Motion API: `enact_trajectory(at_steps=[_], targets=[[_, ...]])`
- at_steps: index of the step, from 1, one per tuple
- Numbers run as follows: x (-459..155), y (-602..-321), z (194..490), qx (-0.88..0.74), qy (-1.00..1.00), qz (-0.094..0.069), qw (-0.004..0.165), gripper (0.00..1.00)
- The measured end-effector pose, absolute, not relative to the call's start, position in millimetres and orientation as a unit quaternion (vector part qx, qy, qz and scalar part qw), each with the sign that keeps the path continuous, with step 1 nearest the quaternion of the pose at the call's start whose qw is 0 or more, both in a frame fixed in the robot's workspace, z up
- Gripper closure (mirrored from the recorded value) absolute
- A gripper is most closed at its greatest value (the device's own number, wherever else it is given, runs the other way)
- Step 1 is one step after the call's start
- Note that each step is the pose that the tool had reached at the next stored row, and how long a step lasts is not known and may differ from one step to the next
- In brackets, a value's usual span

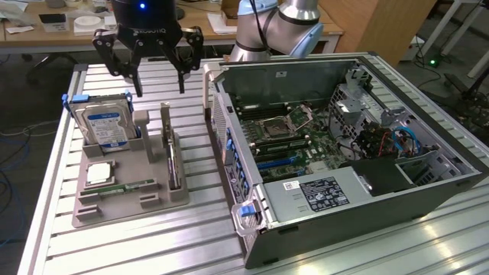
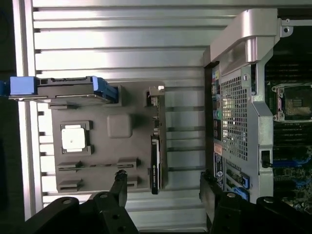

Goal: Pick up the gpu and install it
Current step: 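Pick up the gpu and move the gpu toward the slot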

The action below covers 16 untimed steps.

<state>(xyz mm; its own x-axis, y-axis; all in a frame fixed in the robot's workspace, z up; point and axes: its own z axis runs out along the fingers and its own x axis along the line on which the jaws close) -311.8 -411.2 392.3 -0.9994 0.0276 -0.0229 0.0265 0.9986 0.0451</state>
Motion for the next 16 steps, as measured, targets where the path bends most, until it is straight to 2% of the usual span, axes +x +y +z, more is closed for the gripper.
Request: enact_trajectory(at_steps=[16], targets=[[-311.9, -411.1, 383.5, -0.035, 0.999, 0.023, 0.01, 0.29]])
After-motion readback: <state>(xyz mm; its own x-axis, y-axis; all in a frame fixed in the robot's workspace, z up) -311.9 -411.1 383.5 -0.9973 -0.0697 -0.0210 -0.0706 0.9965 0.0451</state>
